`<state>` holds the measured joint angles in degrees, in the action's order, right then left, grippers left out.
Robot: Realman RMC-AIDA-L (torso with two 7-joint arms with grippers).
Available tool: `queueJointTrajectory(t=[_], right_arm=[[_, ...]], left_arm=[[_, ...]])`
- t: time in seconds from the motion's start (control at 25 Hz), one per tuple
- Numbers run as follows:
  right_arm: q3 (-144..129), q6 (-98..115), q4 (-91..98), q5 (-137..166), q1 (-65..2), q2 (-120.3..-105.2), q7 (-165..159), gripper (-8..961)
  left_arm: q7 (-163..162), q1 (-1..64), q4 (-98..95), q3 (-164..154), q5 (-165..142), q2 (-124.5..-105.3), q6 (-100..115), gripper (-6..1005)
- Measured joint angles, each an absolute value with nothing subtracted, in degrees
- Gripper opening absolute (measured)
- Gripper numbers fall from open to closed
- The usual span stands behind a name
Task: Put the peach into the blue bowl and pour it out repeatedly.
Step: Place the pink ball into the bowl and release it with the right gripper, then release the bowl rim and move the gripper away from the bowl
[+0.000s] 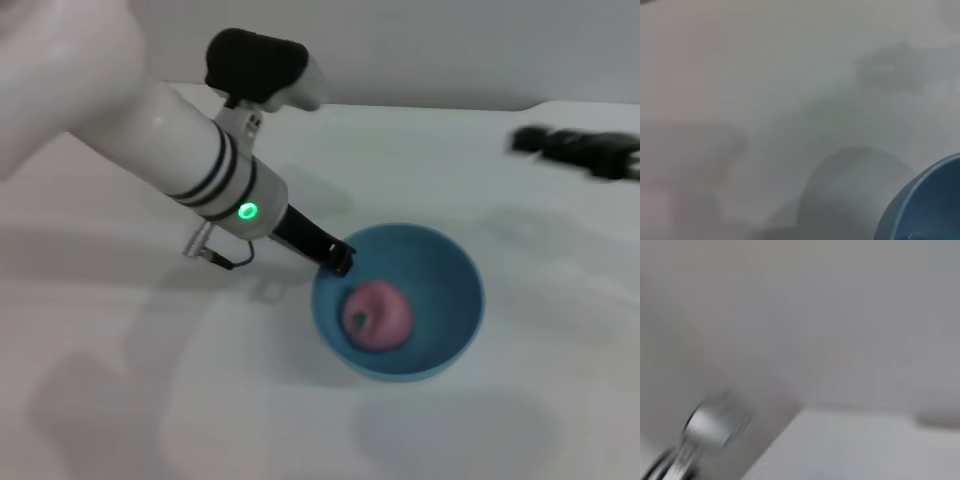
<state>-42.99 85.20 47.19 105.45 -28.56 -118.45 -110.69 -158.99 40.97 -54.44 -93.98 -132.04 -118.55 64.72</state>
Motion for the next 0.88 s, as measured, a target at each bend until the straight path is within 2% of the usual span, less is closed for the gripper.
queueJointTrajectory(t=[0.32, 0.88], right_arm=[[-31.8, 83.0, 43.4, 106.2, -24.1, -118.07, -107.5, 449], [-31.5, 81.4, 41.6, 106.9, -23.5, -117.73, -106.6, 448]], left_arm=[[-158.9, 42.1, -52.6, -103.9, -130.6, -118.57, 58.2, -2], [-158.9, 44.2, -52.8, -108.3, -130.9, -118.46, 57.9, 25]])
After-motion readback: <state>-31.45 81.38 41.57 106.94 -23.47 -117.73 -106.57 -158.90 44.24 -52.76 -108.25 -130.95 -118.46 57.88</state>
